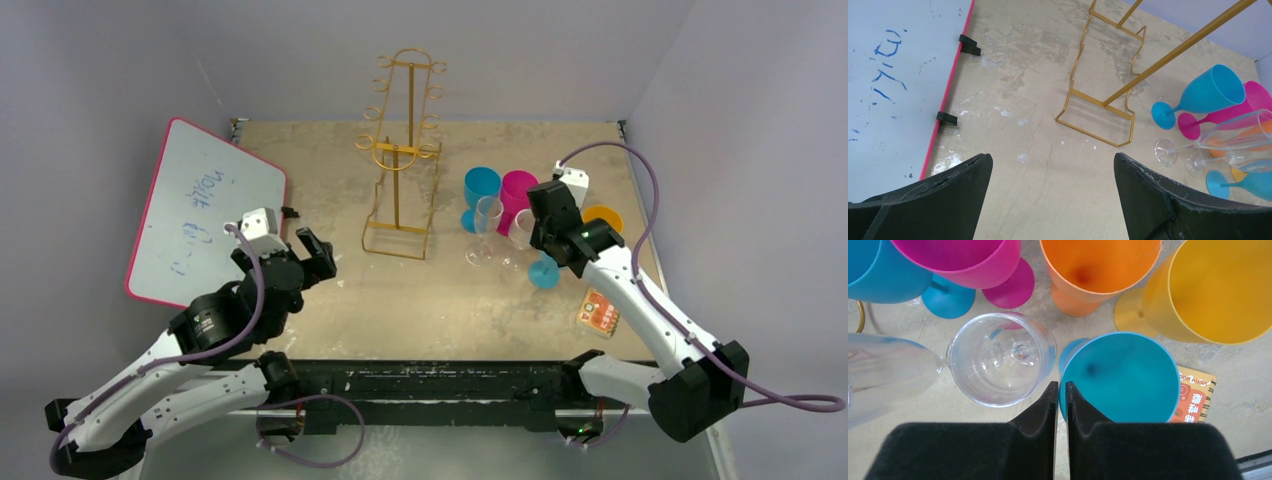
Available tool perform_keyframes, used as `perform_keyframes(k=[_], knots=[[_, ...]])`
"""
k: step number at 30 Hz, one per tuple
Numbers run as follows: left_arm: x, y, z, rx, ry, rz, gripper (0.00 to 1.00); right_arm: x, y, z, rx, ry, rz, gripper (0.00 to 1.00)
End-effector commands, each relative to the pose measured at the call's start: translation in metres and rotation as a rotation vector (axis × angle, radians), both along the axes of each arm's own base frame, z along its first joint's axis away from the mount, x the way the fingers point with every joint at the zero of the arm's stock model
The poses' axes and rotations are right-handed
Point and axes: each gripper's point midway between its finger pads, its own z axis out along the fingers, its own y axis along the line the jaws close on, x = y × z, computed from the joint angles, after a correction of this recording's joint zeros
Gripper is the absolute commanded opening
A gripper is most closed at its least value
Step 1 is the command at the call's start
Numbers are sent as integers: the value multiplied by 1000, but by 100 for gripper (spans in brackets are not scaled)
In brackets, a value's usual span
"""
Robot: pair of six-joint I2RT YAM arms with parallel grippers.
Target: Take the wine glass off the wine glass rack
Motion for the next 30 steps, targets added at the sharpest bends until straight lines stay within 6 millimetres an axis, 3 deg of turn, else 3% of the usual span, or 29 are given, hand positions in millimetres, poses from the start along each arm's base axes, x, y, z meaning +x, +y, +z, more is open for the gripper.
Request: perform_keyframes(k=[1, 4, 11, 24, 30], knots=[[-1, 9, 17, -20, -32, 33, 91, 6, -6, 13, -20, -33, -35, 11], [-2, 13, 19, -20, -36, 37, 91, 7, -7, 9, -33, -21, -35, 7], [-4, 19, 20, 2, -31, 48, 91, 9, -2, 10, -28, -14, -5, 8], [-1, 17, 20, 22, -29, 61, 91, -3, 0, 52, 29, -109, 59, 25], [-1, 18, 19, 35, -18, 64, 92, -11, 24, 86, 167, -223, 195, 29]])
